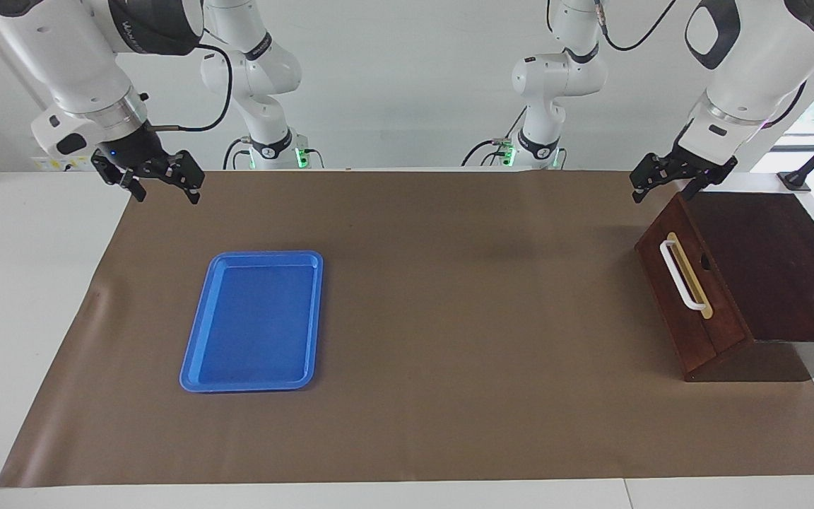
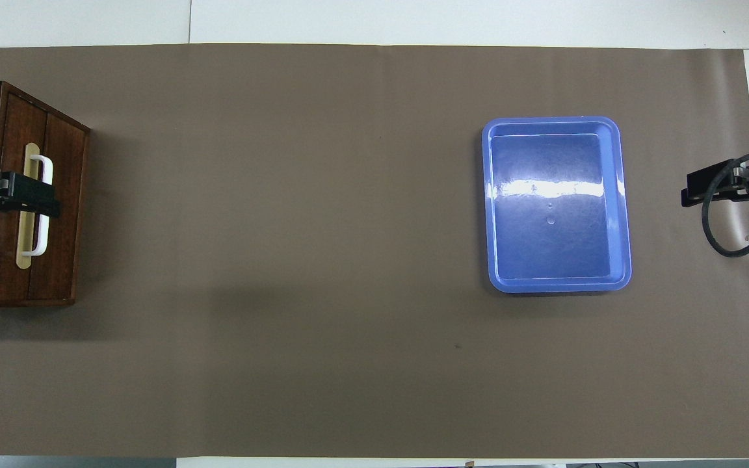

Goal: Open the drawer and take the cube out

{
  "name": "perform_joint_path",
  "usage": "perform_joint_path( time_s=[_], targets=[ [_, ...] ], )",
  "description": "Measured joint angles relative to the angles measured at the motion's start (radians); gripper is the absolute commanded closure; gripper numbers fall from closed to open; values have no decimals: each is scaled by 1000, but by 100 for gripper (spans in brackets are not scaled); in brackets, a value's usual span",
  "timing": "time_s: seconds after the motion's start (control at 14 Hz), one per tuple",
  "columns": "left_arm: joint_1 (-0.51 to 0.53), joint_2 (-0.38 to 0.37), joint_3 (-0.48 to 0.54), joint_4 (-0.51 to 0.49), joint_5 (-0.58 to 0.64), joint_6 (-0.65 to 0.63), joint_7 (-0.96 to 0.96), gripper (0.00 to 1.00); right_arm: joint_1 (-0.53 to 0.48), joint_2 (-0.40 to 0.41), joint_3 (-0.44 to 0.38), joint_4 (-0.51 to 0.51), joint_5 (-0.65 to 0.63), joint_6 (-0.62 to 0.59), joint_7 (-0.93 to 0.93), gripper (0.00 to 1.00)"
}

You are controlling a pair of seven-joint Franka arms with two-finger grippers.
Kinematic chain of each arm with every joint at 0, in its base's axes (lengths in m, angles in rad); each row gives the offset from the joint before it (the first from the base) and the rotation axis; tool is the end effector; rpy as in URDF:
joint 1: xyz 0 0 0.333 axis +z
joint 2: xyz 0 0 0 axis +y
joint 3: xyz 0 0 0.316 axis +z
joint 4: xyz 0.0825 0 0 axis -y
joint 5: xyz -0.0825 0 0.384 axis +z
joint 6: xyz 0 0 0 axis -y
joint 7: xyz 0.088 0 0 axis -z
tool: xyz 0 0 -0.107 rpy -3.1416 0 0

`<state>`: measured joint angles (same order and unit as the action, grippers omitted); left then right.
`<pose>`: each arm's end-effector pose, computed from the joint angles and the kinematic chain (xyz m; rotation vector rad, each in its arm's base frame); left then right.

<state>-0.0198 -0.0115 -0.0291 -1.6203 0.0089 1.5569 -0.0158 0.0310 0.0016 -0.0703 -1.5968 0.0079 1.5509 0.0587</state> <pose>0.5474 -0.0259 0.6064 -3.1292 0.0519 0.0807 0.5516 -0.0208 0.6097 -3.1296 0.1535 0.0745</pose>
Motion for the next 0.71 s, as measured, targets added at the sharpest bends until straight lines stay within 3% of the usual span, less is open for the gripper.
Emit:
perform_joint_path(
  time_s=[0.71],
  targets=[
    [-1,0,-2,-10,1,43,3,0,1,0,1,-4,0,-1,0,0]
  ],
)
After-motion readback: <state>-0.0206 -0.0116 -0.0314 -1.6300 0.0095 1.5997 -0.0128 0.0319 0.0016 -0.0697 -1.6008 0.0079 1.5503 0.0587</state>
